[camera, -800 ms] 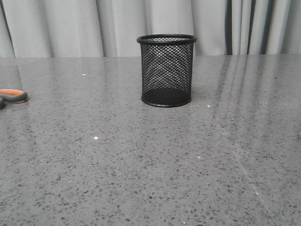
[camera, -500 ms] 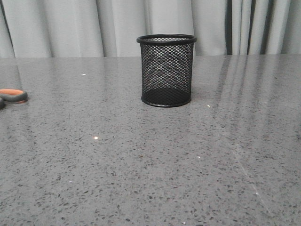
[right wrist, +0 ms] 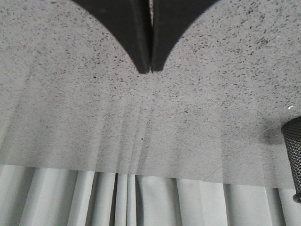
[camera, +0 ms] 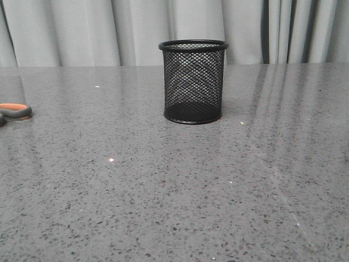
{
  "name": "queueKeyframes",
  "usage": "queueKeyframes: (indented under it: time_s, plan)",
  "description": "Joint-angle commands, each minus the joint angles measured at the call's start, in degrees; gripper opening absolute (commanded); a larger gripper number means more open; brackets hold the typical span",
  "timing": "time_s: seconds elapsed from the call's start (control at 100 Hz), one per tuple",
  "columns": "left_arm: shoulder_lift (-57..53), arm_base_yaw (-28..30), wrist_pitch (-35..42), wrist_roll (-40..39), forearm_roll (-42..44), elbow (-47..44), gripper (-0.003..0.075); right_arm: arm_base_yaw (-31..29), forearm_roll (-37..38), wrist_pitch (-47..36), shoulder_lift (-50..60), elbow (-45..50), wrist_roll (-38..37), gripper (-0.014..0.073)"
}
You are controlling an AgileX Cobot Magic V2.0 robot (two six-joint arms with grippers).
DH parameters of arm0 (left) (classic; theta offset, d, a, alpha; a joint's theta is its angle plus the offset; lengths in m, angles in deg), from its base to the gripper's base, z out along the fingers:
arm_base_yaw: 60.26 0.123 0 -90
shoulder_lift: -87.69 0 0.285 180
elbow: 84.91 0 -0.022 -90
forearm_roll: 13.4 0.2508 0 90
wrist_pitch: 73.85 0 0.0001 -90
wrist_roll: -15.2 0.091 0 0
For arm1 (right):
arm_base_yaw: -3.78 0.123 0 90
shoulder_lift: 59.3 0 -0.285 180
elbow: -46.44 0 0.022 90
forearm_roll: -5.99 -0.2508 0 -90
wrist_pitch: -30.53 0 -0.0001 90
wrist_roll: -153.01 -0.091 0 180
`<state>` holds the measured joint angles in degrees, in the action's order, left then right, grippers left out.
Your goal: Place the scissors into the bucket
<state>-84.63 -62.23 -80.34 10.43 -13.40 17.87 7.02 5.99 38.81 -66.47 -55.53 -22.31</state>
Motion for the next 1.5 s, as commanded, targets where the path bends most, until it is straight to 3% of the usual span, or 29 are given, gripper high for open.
queueKeyframes:
  time_s: [0.0,0.31,0.45,0.62,0.7,0.88,1.15,1.39,1.49]
  plan:
    - [-1.59,0.13,4.37,-0.64,-0.47,-2.27,-0.002,-0.41,0.46,-4.56,1.2,0.29,0.14,-0.0074]
    - [-1.59,0.13,4.88,-0.64,-6.5,-2.27,-0.002,-0.41,-3.91,-6.58,1.2,0.29,0.14,-0.0074]
    - [-1.59,0.13,6.49,-0.64,-15.32,-2.27,-0.002,-0.41,-12.5,-9.96,1.2,0.29,0.14,-0.0074]
    - [-1.59,0.13,10.61,-0.64,-30.96,-1.88,-0.002,-0.41,-28.6,-15.93,1.2,0.18,0.14,-0.0073]
    - [-1.59,0.13,11.25,-0.64,-33.95,-0.46,-0.002,-0.41,-31.13,-15.87,1.2,-1.26,0.14,-0.0073]
    - [0.82,0.13,7.88,0.2,-31.19,7.56,-0.002,-0.41,-25.12,-5.97,-1.64,-10.27,0.14,-0.0053]
    - [17.73,0.13,-10.31,0.68,-9.24,26.23,-0.002,-0.41,-13.71,8.65,-20.83,-28.85,0.24,-0.0053]
    - [33.27,-0.05,-22.43,18.17,-6.0,40.03,-0.002,0.07,-11.78,18.74,-38.01,-41.66,6.33,-0.0054]
    - [37.96,-2.21,-24.6,18.92,-5.07,43.82,-0.0019,1.47,-11.78,20.49,-41.99,-45.16,7.73,-0.0053]
